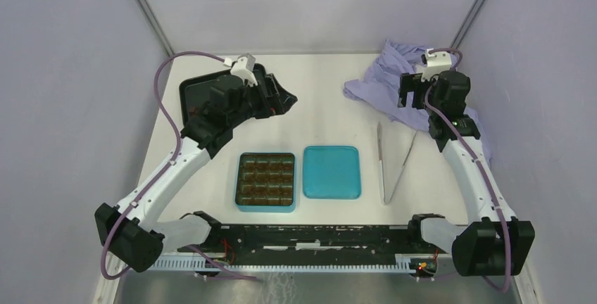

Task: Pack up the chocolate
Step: Pick up the clamp at the center of the board.

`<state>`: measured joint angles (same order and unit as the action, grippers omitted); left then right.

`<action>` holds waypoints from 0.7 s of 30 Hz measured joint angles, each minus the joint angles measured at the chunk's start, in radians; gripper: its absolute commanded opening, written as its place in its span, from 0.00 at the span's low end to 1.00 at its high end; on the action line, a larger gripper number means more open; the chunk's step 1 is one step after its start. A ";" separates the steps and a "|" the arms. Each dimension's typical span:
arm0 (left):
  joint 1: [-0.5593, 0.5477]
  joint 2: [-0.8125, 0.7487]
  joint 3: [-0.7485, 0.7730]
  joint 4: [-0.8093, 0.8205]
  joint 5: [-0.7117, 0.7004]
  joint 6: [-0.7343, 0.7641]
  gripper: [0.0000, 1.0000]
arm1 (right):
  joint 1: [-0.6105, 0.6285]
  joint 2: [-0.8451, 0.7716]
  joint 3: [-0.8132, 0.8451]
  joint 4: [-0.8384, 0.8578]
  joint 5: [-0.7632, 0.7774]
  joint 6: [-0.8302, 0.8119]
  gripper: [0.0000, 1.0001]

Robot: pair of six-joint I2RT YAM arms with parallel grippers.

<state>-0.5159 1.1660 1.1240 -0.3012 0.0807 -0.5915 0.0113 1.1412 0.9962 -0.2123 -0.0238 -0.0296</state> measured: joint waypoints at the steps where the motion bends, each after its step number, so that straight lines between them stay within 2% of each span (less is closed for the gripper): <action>1: -0.002 0.000 -0.004 0.007 0.000 -0.009 1.00 | 0.000 -0.002 0.000 0.000 0.002 0.003 0.98; 7: -0.003 -0.006 -0.031 0.056 0.003 -0.060 1.00 | 0.000 -0.018 -0.001 -0.008 -0.041 -0.013 0.98; 12: -0.004 -0.010 -0.058 0.116 0.034 -0.100 1.00 | 0.001 -0.031 -0.023 -0.027 -0.294 -0.158 0.98; 17: -0.004 -0.008 -0.091 0.176 0.084 -0.138 1.00 | 0.004 -0.017 -0.042 -0.138 -0.564 -0.328 0.98; 21: -0.008 -0.008 -0.124 0.206 0.098 -0.153 1.00 | 0.008 0.042 -0.048 -0.214 -0.615 -0.388 0.94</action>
<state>-0.5236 1.1576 1.0004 -0.0948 0.1787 -0.7448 0.0189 1.1835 0.9478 -0.4263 -0.6392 -0.4175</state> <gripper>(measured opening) 0.994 0.978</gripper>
